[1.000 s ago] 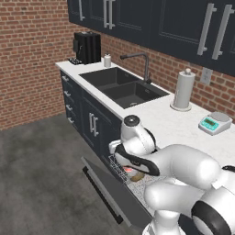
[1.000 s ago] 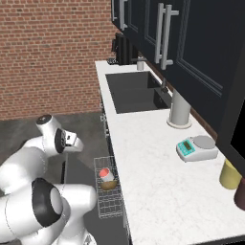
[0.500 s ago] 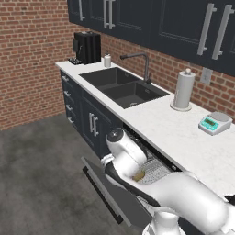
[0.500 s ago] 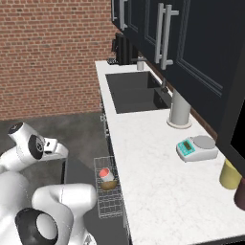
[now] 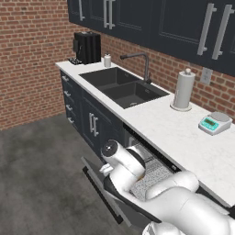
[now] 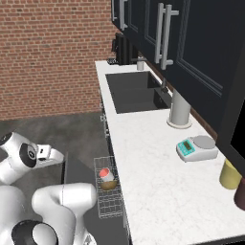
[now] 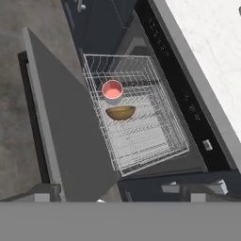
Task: Pick up the cup and bowl from the counter, place them in the dishwasher, and close the dishwasher door.
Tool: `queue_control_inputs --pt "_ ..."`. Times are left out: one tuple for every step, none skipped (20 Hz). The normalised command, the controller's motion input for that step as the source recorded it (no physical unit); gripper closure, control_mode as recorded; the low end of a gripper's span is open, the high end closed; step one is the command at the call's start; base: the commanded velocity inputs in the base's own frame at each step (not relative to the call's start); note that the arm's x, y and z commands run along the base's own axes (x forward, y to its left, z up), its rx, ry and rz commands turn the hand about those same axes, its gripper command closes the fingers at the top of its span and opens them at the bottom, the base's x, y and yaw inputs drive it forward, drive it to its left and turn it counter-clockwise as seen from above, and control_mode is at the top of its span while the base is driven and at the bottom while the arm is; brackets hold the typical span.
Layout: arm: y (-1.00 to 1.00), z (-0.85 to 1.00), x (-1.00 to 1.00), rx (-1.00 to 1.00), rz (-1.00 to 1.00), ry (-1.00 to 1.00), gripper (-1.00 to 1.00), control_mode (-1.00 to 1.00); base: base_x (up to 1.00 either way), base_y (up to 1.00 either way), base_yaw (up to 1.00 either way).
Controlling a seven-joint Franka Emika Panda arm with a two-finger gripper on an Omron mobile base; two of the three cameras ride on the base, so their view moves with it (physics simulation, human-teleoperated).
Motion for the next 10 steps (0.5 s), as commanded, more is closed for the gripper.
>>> queue_control_inputs --pt "0.24 -0.23 0.00 -0.14 0.00 0.00 -1.00 -1.00 0.00 0.00 0.00" --pt "0.20 -0.19 0.00 -0.14 0.00 0.00 -1.00 -1.00 0.00 0.00 0.00" --pt "0.21 -0.15 0.00 -0.13 0.00 0.00 -1.00 -1.00 0.00 0.00 0.00" --pt "0.23 -0.02 0.00 -0.11 0.00 0.00 -1.00 -1.00 0.00 0.00 0.00" --pt "0.28 0.00 -0.01 -0.11 0.00 0.00 -1.00 -1.00 0.00 0.00 0.00" --pt "0.33 0.00 0.00 -0.10 0.00 0.00 -1.00 -1.00 0.00 0.00 0.00" --pt "0.37 0.00 0.00 -0.11 0.00 0.00 -1.00 -1.00 0.00 0.00 0.00" --pt "0.38 0.00 0.00 -0.12 0.00 0.00 -1.00 -1.00 0.00 0.00 0.00" --pt "0.36 -0.01 0.00 -0.12 0.00 0.00 -1.00 -1.00 0.00 0.00 0.00" --pt "0.35 0.00 0.00 -0.11 0.00 0.00 -1.00 -1.00 0.00 0.00 0.00"
